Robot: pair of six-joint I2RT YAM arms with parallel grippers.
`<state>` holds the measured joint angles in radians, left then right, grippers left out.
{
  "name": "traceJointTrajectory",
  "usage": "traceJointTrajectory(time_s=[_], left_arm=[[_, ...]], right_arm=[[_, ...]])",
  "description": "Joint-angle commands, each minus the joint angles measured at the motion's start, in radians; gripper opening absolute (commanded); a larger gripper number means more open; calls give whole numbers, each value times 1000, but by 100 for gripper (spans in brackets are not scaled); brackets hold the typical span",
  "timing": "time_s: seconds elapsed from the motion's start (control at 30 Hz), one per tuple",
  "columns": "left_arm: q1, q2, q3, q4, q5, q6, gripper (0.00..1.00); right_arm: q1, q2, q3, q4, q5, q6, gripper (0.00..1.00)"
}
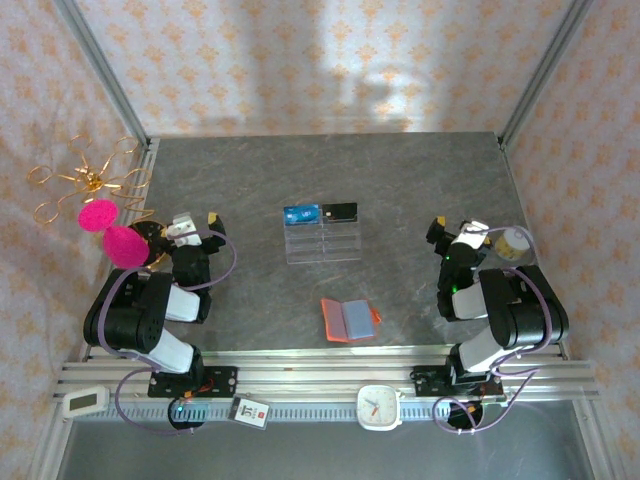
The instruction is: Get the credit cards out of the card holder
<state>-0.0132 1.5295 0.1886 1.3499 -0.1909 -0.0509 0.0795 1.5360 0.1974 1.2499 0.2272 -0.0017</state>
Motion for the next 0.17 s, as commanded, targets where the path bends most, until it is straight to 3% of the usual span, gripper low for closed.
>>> traceJointTrajectory(time_s=[0.0, 0.13], left_arm=[[-4, 5, 15, -8, 10, 13, 99], [-3, 6, 15, -6, 10, 13, 99]], right_arm=[[-3, -13, 11, 31, 3, 2, 100], [-3, -13, 11, 31, 3, 2, 100]])
